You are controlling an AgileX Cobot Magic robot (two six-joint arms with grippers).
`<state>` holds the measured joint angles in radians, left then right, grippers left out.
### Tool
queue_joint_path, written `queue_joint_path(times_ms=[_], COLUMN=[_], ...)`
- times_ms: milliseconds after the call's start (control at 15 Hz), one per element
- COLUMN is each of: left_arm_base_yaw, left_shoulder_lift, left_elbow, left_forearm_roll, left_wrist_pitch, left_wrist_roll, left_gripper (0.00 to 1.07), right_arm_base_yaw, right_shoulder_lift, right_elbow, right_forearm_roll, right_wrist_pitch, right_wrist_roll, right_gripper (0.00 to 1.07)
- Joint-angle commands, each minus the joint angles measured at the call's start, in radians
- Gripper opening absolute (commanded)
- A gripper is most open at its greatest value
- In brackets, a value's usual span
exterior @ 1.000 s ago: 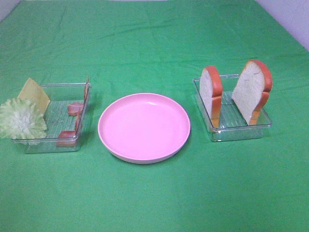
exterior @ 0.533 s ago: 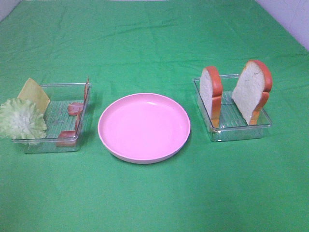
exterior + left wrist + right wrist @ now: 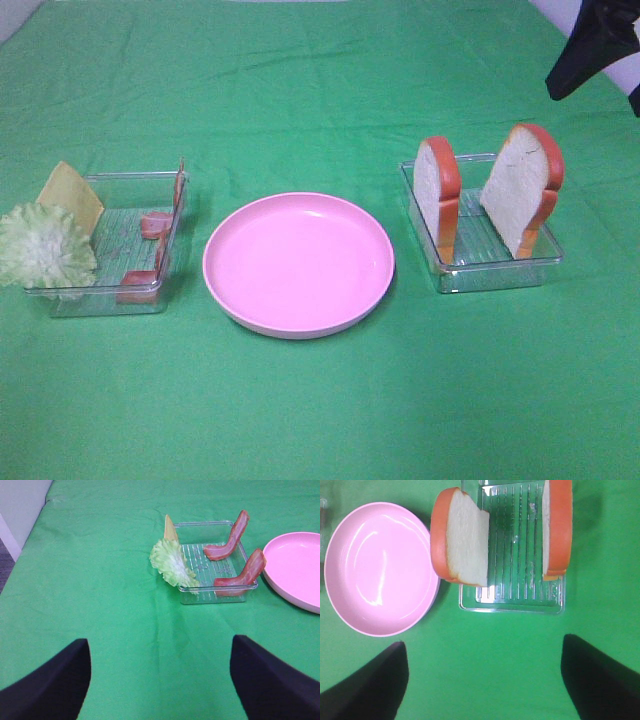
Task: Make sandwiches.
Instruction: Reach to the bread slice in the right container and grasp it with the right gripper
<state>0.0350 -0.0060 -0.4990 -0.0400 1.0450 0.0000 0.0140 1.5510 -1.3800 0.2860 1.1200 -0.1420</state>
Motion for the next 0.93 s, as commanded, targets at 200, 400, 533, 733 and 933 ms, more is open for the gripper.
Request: queue_joint_path(times_ms=[200, 400, 533, 733, 933], left_arm_base_yaw=[0.0, 0.0, 0.0, 0.0, 0.0], left_shoulder_lift=[-0.017, -0.017, -0.017, -0.017, -0.017], left_elbow=[0.002, 0.002, 0.002, 0.002, 0.002], left_forearm_roll=[-0.003, -0.003, -0.003, -0.003, -0.003], left_wrist_pitch=[-0.013, -0.013, -0.013, -0.013, -0.013], left_wrist_roll=[0.0, 0.0, 0.0, 0.0, 0.0], left_gripper=[0.74, 0.74, 0.74, 0.74, 0.74], right_arm_base_yaw=[0.085, 0.171, 0.211, 0.216, 0.216], right_shoulder_lift=[0.23, 0.343, 0.412, 0.516, 0.567], right_elbow=[-0.251, -0.373, -0.442, -0.474, -0.474], right_forearm_roll=[-0.022, -0.051, -0.057, -0.126, -0.126], right_wrist_pitch=[0.135, 0.166, 0.166, 0.165, 0.155], right_wrist_roll=[0.055, 0.118, 0.125, 0.175, 0.174], right_gripper=[0.76, 0.76, 0.76, 0.76, 0.76])
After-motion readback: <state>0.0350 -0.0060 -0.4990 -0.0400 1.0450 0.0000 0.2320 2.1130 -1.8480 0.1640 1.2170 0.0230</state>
